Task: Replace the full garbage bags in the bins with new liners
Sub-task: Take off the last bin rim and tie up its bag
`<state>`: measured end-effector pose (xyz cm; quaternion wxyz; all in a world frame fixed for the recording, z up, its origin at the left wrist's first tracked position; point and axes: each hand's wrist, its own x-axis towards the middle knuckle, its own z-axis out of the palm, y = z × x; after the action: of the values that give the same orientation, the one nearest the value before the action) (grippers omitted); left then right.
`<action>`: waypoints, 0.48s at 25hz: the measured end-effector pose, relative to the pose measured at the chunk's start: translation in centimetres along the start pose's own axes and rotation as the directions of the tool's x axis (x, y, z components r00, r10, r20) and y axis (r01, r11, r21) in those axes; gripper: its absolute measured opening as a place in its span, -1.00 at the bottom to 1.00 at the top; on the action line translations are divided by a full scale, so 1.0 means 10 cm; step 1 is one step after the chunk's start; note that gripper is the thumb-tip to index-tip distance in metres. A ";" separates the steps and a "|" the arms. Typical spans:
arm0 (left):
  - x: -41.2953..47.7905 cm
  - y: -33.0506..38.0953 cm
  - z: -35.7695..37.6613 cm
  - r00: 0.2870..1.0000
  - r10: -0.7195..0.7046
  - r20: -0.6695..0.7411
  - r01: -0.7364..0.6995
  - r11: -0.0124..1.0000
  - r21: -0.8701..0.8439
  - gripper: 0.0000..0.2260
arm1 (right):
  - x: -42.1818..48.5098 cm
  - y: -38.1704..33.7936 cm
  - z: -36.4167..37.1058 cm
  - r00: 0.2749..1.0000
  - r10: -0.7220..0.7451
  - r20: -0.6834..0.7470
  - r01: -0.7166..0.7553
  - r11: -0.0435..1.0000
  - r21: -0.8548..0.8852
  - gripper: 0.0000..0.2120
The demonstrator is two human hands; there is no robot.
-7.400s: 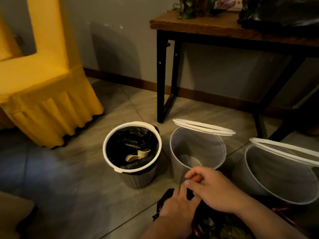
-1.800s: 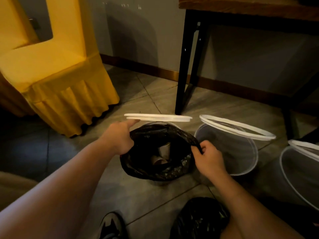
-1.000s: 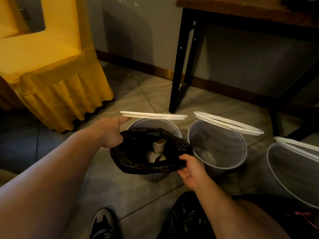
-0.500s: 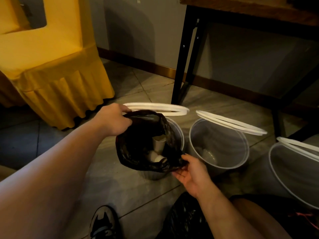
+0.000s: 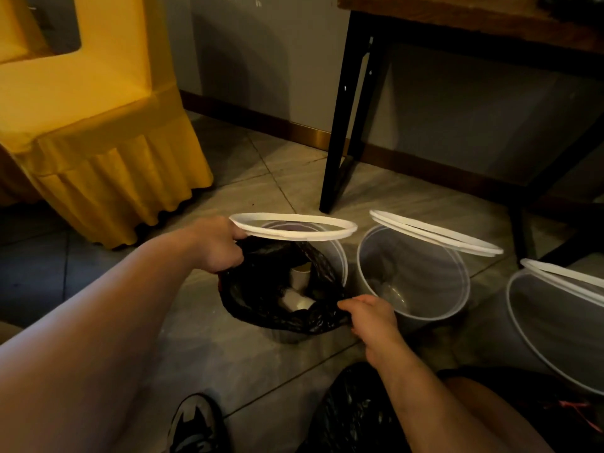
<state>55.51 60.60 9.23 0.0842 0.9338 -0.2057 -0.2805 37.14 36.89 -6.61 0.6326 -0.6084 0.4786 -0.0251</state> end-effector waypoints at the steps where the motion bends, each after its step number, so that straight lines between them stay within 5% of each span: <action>1: -0.01 -0.02 0.03 1.000 -0.003 0.028 0.003 1.000 0.001 -0.38 | -0.03 -0.04 -0.02 1.000 0.000 0.009 0.000 0.999 0.046 -0.93; 5: -0.04 -0.03 0.06 0.993 -0.015 0.115 0.034 0.985 -0.170 -0.19 | -0.16 -0.22 -0.06 0.983 -0.182 -0.013 0.183 0.982 0.047 -0.74; 8: -0.07 -0.02 -0.06 0.982 -0.035 0.186 0.096 0.939 -0.331 -0.38 | -0.23 -0.37 -0.12 0.950 -0.312 -0.028 0.313 0.948 0.055 -0.57; 12: -0.16 -0.02 -0.19 0.978 -0.049 0.202 0.114 0.939 -0.324 -0.53 | -0.26 -0.45 -0.25 0.923 -0.363 -0.124 0.378 0.916 0.132 -0.77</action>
<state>55.43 61.60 11.50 0.2091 0.8825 -0.1233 -0.4029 36.63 35.51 -1.08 0.6371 -0.6358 0.3814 -0.2109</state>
